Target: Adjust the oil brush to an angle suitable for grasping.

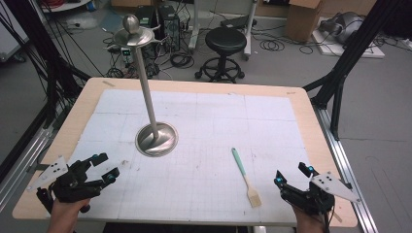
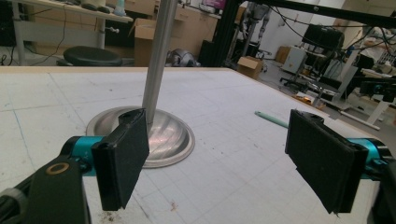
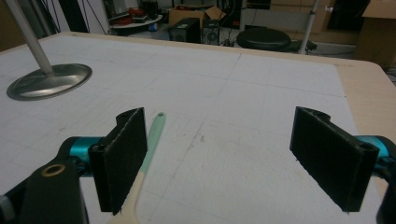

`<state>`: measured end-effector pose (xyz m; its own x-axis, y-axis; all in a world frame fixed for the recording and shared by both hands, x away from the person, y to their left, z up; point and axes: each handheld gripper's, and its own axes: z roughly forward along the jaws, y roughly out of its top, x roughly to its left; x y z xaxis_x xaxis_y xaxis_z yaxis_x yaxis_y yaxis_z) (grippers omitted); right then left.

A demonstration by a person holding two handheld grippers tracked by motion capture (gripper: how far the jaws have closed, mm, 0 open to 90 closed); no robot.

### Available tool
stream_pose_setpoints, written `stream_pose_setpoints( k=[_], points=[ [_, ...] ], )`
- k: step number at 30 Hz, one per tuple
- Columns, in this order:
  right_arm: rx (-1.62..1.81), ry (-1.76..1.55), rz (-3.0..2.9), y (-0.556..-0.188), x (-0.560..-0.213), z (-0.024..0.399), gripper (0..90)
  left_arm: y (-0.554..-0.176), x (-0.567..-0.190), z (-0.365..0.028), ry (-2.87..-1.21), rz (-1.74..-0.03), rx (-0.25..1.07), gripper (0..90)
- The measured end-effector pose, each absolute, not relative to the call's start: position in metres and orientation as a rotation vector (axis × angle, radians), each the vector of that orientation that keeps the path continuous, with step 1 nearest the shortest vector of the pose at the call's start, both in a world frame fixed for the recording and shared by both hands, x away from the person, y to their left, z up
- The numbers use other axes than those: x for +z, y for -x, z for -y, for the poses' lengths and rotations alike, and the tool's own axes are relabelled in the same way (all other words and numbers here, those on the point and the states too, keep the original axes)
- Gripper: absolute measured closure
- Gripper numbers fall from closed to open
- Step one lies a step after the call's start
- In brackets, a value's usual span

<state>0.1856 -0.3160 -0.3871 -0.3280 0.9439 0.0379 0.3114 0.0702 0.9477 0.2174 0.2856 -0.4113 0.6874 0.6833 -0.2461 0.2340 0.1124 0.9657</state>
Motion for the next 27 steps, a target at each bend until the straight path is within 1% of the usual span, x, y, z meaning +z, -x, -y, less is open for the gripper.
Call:
stream_pose_setpoints(
  k=[10, 12, 14, 16, 17, 19, 22, 23, 24, 27],
  points=[
    [1.278, -1.262, -1.725, -0.187, -0.387, 0.313, 18.3, -0.217, -0.413, -0.285, -1.458, -0.815, 0.386, 22.2],
    [1.287, -1.268, -1.736, -0.188, -0.387, 0.312, 23.3, -0.217, -0.413, -0.284, -1.469, -0.81, 0.384, 22.2],
    [1.278, -1.261, -1.73, -0.189, -0.386, 0.31, 23.6, -0.217, -0.413, -0.284, -1.473, -0.805, 0.383, 22.2],
    [1.277, -1.261, -1.74, -0.191, -0.385, 0.308, 27.3, -0.217, -0.413, -0.283, -1.472, -0.808, 0.382, 22.2],
    [1.275, -1.255, -1.748, -0.192, -0.385, 0.307, 31.3, -0.217, -0.414, -0.283, -1.476, -0.807, 0.382, 22.2],
    [1.285, -1.239, -1.775, -0.195, -0.385, 0.303, 44.5, -0.218, -0.414, -0.284, -1.476, -0.808, 0.38, 22.3],
    [1.274, -1.22, -1.822, -0.201, -0.385, 0.296, 71.7, -0.218, -0.414, -0.284, -1.477, -0.811, 0.379, 22.4],
    [1.269, -1.218, -1.843, -0.203, -0.386, 0.294, 82.3, -0.218, -0.414, -0.284, -1.479, -0.811, 0.38, 22.5],
    [1.257, -1.204, -1.862, -0.206, -0.387, 0.291, 88.5, -0.217, -0.414, -0.284, -1.478, -0.812, 0.378, 22.7],
    [1.262, -1.193, -1.892, -0.212, -0.389, 0.285, 89.8, -0.218, -0.414, -0.284, -1.479, -0.809, 0.377, 22.9]
  ],
)
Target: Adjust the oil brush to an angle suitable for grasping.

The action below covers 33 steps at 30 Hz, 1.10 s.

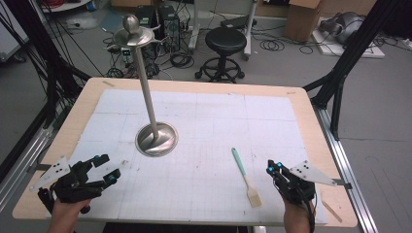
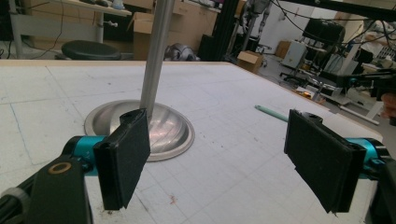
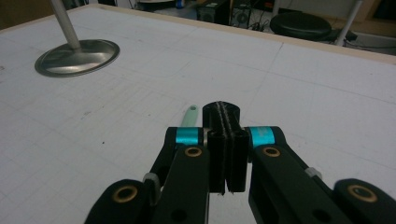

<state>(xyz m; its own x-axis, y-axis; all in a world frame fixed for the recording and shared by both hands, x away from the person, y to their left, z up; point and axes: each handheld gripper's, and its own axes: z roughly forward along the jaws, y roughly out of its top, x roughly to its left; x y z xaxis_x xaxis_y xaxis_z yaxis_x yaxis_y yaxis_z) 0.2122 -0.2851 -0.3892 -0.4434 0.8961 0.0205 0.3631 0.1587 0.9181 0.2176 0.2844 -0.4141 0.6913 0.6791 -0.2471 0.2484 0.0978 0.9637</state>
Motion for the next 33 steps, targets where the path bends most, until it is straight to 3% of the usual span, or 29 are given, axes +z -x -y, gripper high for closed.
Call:
stream_pose_setpoints(
  k=[12, 21, 33],
  points=[
    [1.273, -1.225, -1.962, -0.244, -0.401, 0.275, 89.9, -0.218, -0.416, -0.284, -1.478, -0.815, 0.368, 23.1],
    [1.276, -1.223, -1.968, -0.247, -0.402, 0.272, 89.8, -0.22, -0.417, -0.284, -1.487, -0.817, 0.363, 23.1],
    [1.068, -1.296, -2.215, -0.288, -0.435, 0.249, 89.9, -0.221, -0.417, -0.285, -1.479, -0.823, 0.361, 23.1]
  ],
)
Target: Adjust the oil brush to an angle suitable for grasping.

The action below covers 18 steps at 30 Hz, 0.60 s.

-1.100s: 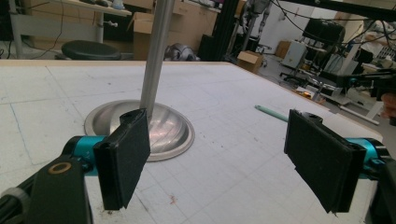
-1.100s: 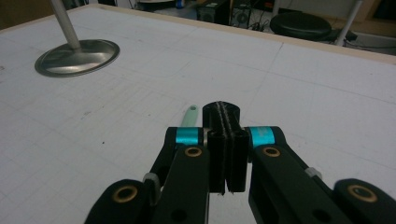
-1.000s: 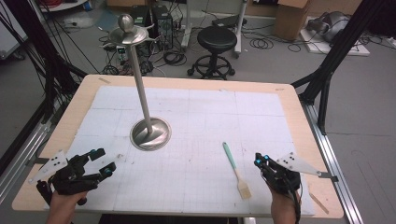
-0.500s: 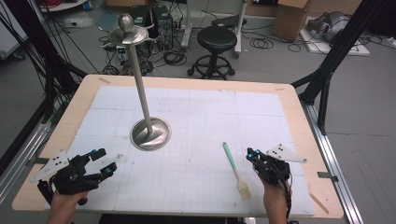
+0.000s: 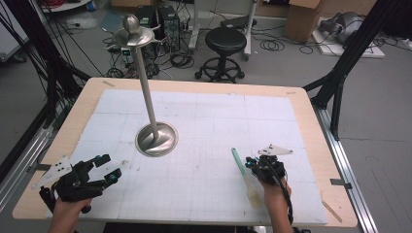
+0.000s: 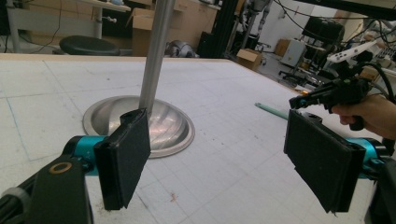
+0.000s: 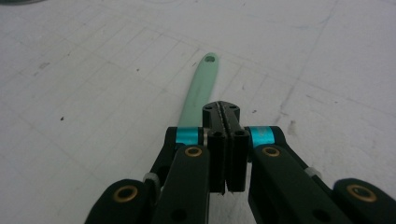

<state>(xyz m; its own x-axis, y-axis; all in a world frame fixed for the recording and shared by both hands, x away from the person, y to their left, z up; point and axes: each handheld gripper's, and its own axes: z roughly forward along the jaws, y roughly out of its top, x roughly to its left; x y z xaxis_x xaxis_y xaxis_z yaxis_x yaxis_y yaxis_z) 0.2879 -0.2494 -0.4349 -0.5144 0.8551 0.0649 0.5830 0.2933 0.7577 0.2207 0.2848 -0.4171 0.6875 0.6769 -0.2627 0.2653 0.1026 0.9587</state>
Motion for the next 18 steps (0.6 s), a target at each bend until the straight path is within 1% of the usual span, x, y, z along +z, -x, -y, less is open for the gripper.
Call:
stream_pose_setpoints(
  k=[7, 18],
  points=[
    [1.025, -1.28, -2.292, -0.294, -0.443, 0.239, 89.9, -0.221, -0.417, -0.284, -1.48, -0.823, 0.362, 23.1],
    [1.09, -1.225, -2.365, -0.292, -0.444, 0.23, 89.9, -0.221, -0.417, -0.284, -1.484, -0.823, 0.361, 23.1]
  ],
)
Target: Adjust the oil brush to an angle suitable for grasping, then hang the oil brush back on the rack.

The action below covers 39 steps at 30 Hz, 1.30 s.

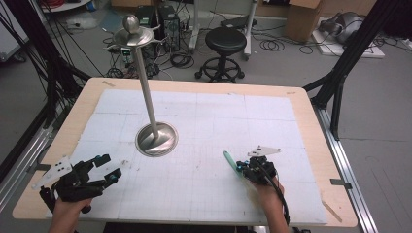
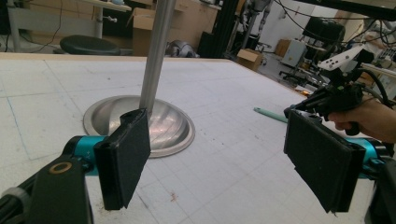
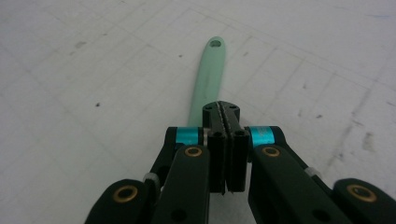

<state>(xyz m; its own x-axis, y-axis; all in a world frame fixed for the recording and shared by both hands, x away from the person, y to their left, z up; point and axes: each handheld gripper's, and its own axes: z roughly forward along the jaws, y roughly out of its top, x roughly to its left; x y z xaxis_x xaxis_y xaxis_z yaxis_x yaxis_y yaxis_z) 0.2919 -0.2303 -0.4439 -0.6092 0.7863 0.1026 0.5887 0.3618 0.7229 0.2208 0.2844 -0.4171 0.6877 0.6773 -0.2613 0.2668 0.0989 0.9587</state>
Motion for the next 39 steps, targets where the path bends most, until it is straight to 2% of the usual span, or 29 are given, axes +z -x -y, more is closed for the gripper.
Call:
stream_pose_setpoints(
  k=[5, 7, 12, 14, 16, 22, 31, 35, 39],
  points=[
    [1.201, -1.213, -2.302, -0.286, -0.436, 0.238, 88.1, -0.221, -0.417, -0.285, -1.477, -0.825, 0.362, 23.1],
    [1.285, -1.226, -2.213, -0.279, -0.428, 0.247, 78.4, -0.221, -0.417, -0.286, -1.474, -0.825, 0.363, 23.1],
    [1.363, -1.205, -1.994, -0.255, -0.408, 0.262, 39.8, -0.221, -0.417, -0.286, -1.467, -0.827, 0.365, 23.1],
    [1.358, -1.2, -1.942, -0.246, -0.403, 0.264, 28.4, -0.221, -0.417, -0.286, -1.466, -0.831, 0.365, 23.1],
    [1.341, -1.208, -1.907, -0.238, -0.401, 0.267, 20.7, -0.221, -0.417, -0.286, -1.466, -0.83, 0.367, 23.1],
    [1.314, -1.186, -1.925, -0.224, -0.398, 0.269, 16.6, -0.221, -0.417, -0.285, -1.476, -0.829, 0.367, 23.1],
    [1.298, -1.19, -1.987, -0.219, -0.402, 0.263, 16.8, -0.222, -0.417, -0.285, -1.476, -0.823, 0.357, 23.1],
    [1.283, -1.216, -2.002, -0.22, -0.405, 0.263, 26.9, -0.221, -0.417, -0.285, -1.471, -0.823, 0.352, 23.1],
    [1.237, -1.278, -2.043, -0.225, -0.414, 0.263, 32.8, -0.222, -0.417, -0.285, -1.467, -0.829, 0.356, 23.1]
  ],
)
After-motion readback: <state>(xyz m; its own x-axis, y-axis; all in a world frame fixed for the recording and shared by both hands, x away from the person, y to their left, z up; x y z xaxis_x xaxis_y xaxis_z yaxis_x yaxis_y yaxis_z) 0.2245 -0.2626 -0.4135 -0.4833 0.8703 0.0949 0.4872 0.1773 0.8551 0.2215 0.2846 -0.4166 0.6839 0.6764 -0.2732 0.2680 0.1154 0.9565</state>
